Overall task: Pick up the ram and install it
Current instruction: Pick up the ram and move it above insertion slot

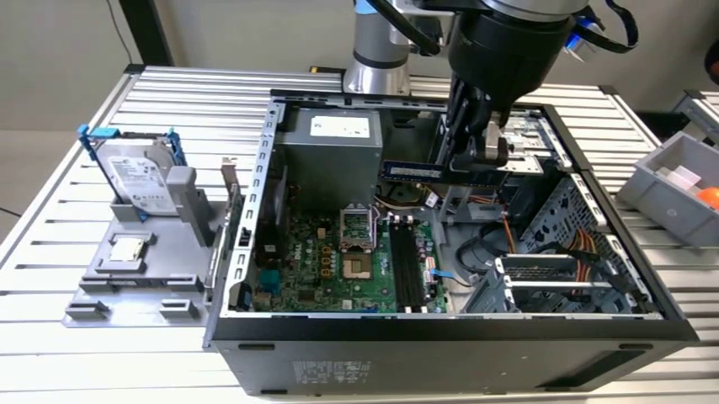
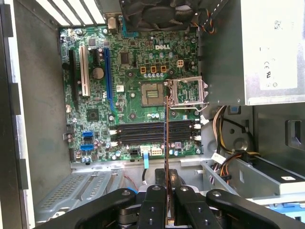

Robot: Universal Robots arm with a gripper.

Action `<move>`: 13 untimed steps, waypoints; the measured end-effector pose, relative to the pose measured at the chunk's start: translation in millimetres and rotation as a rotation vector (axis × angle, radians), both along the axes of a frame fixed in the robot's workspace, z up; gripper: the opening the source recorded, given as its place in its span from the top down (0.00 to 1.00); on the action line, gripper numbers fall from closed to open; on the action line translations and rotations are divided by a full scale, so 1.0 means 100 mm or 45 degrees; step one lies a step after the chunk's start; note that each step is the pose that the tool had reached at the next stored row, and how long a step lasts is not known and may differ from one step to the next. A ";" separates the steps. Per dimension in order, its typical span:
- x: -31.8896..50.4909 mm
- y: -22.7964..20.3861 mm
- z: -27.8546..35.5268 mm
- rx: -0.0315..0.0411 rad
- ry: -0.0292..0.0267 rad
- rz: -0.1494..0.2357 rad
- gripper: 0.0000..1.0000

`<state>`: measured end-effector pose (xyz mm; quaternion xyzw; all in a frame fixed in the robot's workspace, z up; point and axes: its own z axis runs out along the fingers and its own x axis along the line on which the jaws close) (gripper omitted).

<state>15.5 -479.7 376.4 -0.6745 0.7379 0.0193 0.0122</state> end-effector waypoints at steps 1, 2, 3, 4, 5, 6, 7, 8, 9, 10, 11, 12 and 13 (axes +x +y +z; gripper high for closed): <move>0.000 0.000 0.000 0.0000 0.0002 0.000 1.00; 0.000 0.000 0.000 0.0000 0.0003 -0.001 1.00; 0.000 0.000 0.000 0.0000 0.0004 -0.004 1.00; 0.000 0.000 0.000 0.0000 0.0003 -0.007 1.00; 0.001 0.000 0.000 -0.0001 0.0003 -0.013 1.00; 0.001 0.000 0.000 0.0000 0.0003 -0.018 1.00; 0.001 0.000 0.000 0.0001 0.0002 -0.024 1.00; 0.001 0.000 0.000 0.0001 0.0002 -0.031 1.00; 0.000 0.000 -0.001 0.0002 0.0003 -0.038 1.00; 0.001 0.000 -0.001 0.0001 0.0003 -0.045 1.00; 0.000 0.000 -0.001 0.0002 0.0003 -0.052 1.00; 0.001 0.000 0.001 -0.0002 0.0004 -0.057 1.00; 0.000 0.000 0.000 0.0001 0.0003 -0.064 1.00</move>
